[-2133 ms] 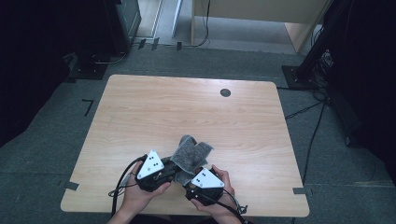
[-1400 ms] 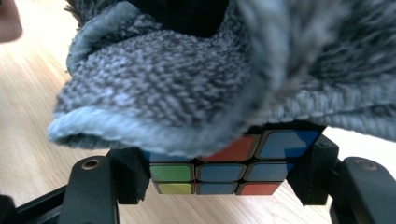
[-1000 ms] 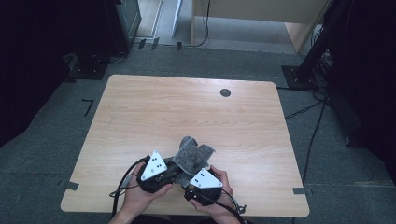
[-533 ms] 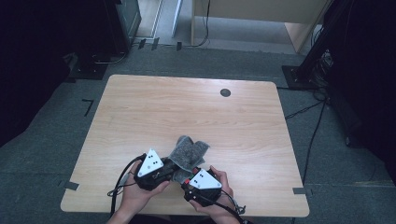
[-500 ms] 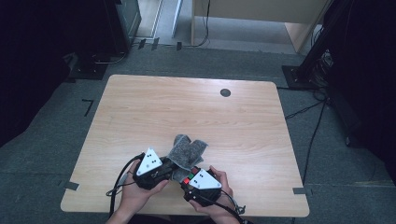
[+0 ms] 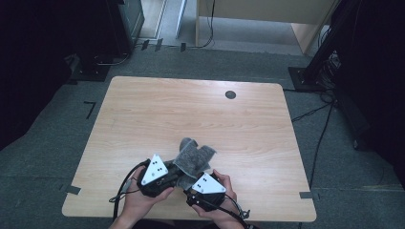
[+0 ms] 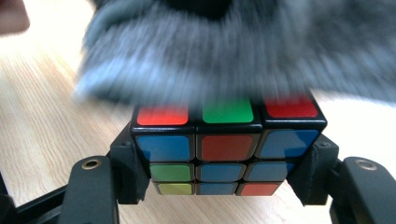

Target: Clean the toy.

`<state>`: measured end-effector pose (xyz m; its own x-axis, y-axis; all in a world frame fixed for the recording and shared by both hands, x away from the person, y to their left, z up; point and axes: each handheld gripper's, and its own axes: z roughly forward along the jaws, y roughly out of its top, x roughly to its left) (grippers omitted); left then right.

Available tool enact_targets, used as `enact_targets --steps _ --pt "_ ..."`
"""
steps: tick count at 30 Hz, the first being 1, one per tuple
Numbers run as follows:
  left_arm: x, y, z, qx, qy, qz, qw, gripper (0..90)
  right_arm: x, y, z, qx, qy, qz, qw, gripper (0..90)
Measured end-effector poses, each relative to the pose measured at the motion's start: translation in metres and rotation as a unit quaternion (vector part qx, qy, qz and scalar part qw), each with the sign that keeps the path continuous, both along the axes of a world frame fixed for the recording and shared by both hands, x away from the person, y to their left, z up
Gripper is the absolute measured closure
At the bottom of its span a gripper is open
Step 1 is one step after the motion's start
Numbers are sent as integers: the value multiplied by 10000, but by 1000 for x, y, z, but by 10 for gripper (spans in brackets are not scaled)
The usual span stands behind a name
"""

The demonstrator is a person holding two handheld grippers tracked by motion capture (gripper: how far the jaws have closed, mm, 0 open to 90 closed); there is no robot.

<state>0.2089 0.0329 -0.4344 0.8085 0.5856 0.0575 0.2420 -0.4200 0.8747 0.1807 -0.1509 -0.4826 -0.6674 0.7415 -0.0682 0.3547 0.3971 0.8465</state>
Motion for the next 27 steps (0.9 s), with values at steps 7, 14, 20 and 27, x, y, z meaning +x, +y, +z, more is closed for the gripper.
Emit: enact_targets --steps 7,14,20,27 --pt "16 18 -6 -120 374 453 9982 700 -1 -2 -1 -61 21 -53 10000 347" --pt "1 0 1 -62 5 -117 9999 690 -1 0 1 0 -22 -11 10000 347" --pt "21 26 -5 -384 542 375 9971 700 -2 -3 1 -47 -41 -22 10000 347" --pt "1 7 3 -268 96 -292 9992 688 -1 -4 3 10 -65 -57 10000 347"
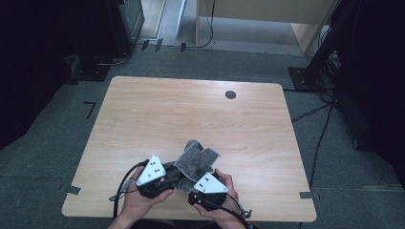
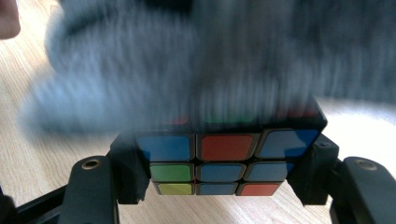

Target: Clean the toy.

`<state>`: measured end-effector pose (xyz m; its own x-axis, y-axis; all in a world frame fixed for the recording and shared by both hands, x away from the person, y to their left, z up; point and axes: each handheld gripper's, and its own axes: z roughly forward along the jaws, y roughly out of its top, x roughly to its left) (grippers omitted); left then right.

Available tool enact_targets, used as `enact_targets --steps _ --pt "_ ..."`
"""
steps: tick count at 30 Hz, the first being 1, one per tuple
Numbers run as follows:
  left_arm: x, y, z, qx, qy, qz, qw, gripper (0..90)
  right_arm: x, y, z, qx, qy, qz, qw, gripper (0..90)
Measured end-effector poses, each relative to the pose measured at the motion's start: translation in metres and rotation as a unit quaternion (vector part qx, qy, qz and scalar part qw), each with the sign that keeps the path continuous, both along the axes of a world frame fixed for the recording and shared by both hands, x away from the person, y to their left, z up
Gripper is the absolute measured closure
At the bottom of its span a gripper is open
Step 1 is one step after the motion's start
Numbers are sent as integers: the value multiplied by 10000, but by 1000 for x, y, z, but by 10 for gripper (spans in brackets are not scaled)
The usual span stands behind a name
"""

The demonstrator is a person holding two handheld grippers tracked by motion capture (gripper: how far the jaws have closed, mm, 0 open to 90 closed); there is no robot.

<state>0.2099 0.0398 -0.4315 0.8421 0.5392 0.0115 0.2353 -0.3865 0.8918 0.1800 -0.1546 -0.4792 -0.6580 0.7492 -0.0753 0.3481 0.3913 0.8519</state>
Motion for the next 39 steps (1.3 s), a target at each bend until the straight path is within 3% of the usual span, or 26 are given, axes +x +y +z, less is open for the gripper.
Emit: enact_targets --steps 1,3,6,8,10,12,14,17,19,21,22,24,25,27,29,30,31,32,33,35,37,39 --pt "-1 -2 -1 123 -86 73 9999 688 0 0 0 0 0 0 10000 347" --pt "6 2 -5 33 136 236 9996 690 -1 0 -1 -74 2 -29 10000 347" --pt "15 13 -7 51 284 617 9977 696 -1 0 -2 -117 10 -13 9999 347" --pt "13 14 -5 -88 258 530 9982 696 -1 0 -2 -13 8 33 10000 347" --pt "6 9 -1 -179 65 198 9996 692 -1 0 0 20 -17 45 10000 347" --pt "2 2 0 109 -128 158 9997 692 0 0 0 36 -9 37 10000 347" --pt "7 5 -3 28 61 215 9997 693 -1 0 0 -11 -16 21 10000 347" --pt "18 17 -8 -8 324 590 9977 696 -1 0 -1 -76 -25 20 10000 347" --pt "19 22 -7 -212 399 523 9976 695 -1 0 -1 11 0 38 10000 347" --pt "14 20 -2 -430 280 269 9983 691 -1 0 0 32 -31 51 10000 347" --pt "10 16 -1 -442 188 87 9988 688 -1 0 0 42 -34 54 10000 347" --pt "4 7 -2 -190 4 -152 9997 681 -1 0 0 33 -27 50 10000 347" --pt "4 4 -4 -60 -66 -85 9999 681 -1 0 0 39 -20 39 10000 347" --pt "11 9 -7 -201 172 100 9996 683 -1 0 1 -53 -48 10 10000 347" --pt "20 21 -10 -270 352 467 9979 697 -2 -1 0 -26 -49 1 10000 347" --pt "25 27 -12 -242 408 650 9968 697 -2 -1 0 -26 -49 1 10000 347" --pt "29 34 -13 -350 512 753 9952 700 -2 -2 2 49 -69 19 10000 347" --pt "34 42 -15 -638 720 725 9927 707 -3 -4 3 98 -117 25 9999 347" --pt "39 49 -17 -1015 983 576 9883 707 -3 -5 5 144 -174 35 9997 347" --pt "48 60 -22 -1643 1447 347 9751 710 -2 -8 8 273 -209 13 9994 347" --pt "54 66 -28 -1963 1763 325 9640 713 -3 -9 9 370 -220 15 9991 347" --pt "57 68 -33 -2133 1953 201 9571 718 -5 -7 10 339 -297 69 9990 347"
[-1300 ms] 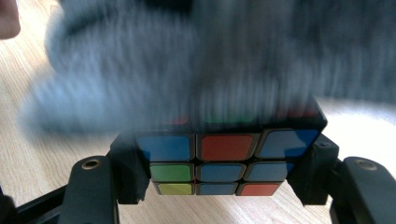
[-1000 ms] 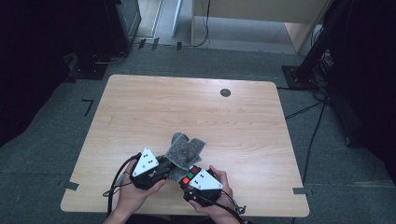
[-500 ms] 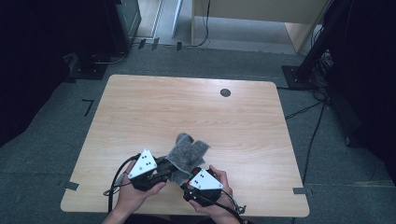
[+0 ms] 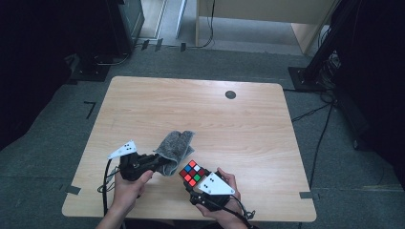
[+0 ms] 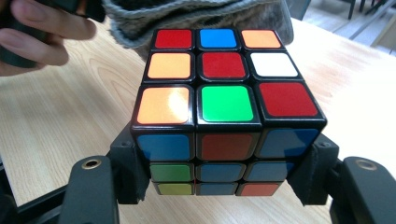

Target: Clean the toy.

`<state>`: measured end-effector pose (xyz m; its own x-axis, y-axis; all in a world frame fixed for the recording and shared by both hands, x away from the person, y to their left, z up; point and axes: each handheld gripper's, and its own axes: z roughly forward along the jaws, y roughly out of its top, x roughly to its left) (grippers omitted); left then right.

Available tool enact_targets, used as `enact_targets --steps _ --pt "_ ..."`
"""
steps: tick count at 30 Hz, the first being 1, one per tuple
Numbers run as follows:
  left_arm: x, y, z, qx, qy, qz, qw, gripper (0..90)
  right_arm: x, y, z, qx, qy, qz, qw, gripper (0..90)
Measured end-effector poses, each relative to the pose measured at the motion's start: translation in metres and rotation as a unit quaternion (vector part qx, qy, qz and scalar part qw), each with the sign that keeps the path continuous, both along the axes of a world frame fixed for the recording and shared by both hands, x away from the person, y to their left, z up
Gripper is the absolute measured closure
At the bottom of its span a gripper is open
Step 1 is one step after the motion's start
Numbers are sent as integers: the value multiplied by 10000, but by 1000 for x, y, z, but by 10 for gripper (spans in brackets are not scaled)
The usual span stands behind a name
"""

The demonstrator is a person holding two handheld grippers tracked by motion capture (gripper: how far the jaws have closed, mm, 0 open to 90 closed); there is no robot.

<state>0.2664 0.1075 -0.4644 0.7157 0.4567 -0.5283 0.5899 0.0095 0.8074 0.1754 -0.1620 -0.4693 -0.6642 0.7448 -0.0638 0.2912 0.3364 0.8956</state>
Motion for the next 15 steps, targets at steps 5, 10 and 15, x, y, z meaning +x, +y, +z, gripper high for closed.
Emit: enact_targets --steps 5,10,15 --pt "1 -9 -6 -92 146 -564 9983 720 -2 2 2 65 -171 118 9998 347" --pt "-3 -21 -9 206 103 -967 9950 726 -4 -5 9 132 -295 65 9995 347" --pt "-6 -20 -1 221 -64 -940 9953 726 -3 -7 8 179 -255 47 9995 347"
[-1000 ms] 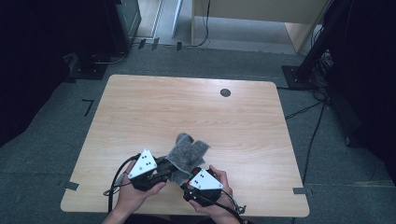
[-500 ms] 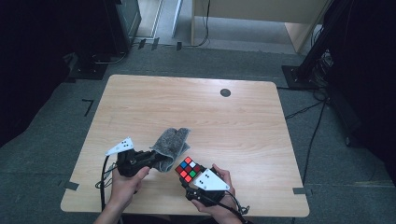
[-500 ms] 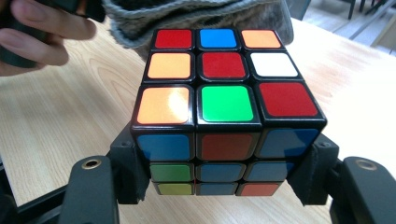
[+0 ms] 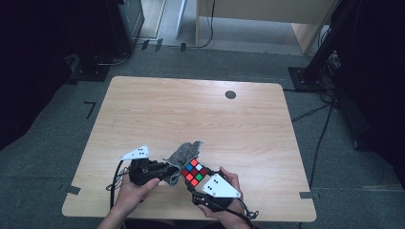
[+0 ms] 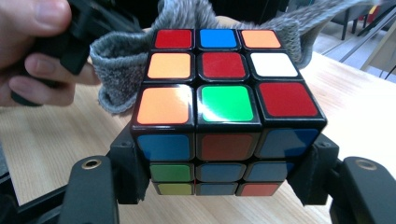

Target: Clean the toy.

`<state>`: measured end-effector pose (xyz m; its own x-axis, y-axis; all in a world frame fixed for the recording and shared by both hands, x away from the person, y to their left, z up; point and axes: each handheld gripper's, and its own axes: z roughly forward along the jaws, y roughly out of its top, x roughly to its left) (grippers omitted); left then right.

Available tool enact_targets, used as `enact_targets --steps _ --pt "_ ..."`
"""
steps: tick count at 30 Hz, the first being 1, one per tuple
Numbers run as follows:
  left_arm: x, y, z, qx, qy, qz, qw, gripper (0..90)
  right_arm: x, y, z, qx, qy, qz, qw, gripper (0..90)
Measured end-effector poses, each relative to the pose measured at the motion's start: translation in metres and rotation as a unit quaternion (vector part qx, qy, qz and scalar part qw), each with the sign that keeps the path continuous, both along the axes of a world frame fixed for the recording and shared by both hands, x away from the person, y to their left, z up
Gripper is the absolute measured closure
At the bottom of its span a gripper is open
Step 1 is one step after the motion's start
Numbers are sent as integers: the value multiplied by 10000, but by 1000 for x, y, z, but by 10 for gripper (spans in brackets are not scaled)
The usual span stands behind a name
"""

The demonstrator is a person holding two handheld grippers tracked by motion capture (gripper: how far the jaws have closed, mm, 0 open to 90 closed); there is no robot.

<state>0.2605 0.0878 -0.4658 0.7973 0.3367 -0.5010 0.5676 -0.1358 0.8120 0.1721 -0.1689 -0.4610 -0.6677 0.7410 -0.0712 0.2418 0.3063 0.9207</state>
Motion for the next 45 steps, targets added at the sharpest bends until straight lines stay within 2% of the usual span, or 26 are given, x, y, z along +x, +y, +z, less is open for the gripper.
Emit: enact_targets --steps 2,3,4,6,10,12,15,16,17,21,24,25,27,29,31,34,37,39,42,43,45 --pt "0 4 6 -474 33 -88 9988 726 1 2 -3 -68 46 13 10000 347" --pt "0 5 8 -559 17 -129 9984 726 1 4 -5 -118 62 19 9999 347" --pt "-1 5 9 -478 -25 -109 9988 726 1 5 -6 -142 67 26 9999 347" --pt "0 1 6 -63 -16 12 10000 726 0 7 -5 -162 7 53 9999 347" --pt "2 0 -4 112 164 4 9998 726 -2 5 0 -107 -96 65 9999 347" --pt "0 0 -1 90 79 20 9999 725 -1 4 -1 -94 -60 58 9999 347" --pt "-2 3 8 -290 30 -82 9995 724 1 4 -5 -152 34 17 9999 347" --pt "-2 3 9 -327 25 -91 9994 723 1 5 -6 -176 46 -7 9998 347" --pt "-1 3 9 -270 19 -87 9996 722 1 5 -6 -174 78 -32 9998 347" --pt "0 0 -1 43 133 -34 9999 723 0 4 -2 -130 -25 -28 9999 347" --pt "-2 -1 0 43 65 -5 10000 723 0 2 -1 -124 -11 -39 9999 347" --pt "-3 0 3 -4 5 -22 10000 724 1 1 -2 -93 11 -41 9999 347" --pt "-4 2 7 -238 -48 -100 9997 723 2 1 -4 -121 55 -69 9999 347" --pt "-3 4 8 -487 48 -227 9985 723 3 1 -5 -150 80 -103 9998 347" --pt "-2 4 6 -400 72 -197 9990 723 3 0 -3 -127 60 -117 9998 347" --pt "-2 0 0 -49 29 -144 9999 723 2 -2 1 -80 -16 -152 9999 347" --pt "-3 -1 -1 72 -8 -155 9999 722 3 -6 4 -41 -58 -164 9998 347" --pt "-4 0 2 50 -81 -157 9998 722 3 -7 2 -25 -8 -187 9998 347" --pt "-3 6 5 -442 18 -313 9985 720 6 -7 -2 -56 76 -237 9997 347" --pt "-2 7 6 -481 47 -299 9984 719 6 -7 -2 -63 114 -278 9995 347" --pt "-2 5 4 -203 2 -227 9995 719 7 -9 -1 -19 109 -312 9995 347"
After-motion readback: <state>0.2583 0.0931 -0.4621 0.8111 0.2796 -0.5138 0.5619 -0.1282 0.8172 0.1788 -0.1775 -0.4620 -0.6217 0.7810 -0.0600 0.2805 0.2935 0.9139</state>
